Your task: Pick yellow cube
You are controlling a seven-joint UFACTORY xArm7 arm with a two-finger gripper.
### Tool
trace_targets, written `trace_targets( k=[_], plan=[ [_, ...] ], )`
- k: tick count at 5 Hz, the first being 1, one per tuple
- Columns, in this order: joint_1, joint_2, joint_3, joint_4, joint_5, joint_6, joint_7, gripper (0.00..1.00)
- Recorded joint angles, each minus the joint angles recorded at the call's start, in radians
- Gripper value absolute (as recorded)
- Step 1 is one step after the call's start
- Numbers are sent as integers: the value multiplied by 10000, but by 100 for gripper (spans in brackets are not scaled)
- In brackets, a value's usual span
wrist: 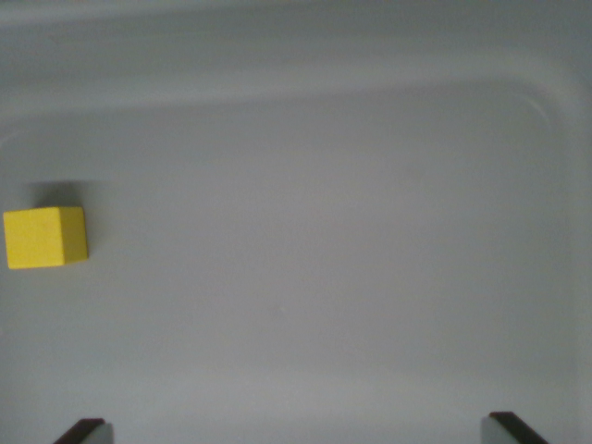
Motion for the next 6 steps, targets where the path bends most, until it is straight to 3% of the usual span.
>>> trace_targets(
  k=[3, 4, 5, 6],
  plan=[
    [47, 105, 21, -11, -10, -100, 40, 0],
    [129, 290, 57, -30, -29, -275, 110, 0],
    [129, 290, 57, -30, -29, -275, 110, 0],
    [243, 546, 107, -56, -54, -518, 207, 0]
  ],
)
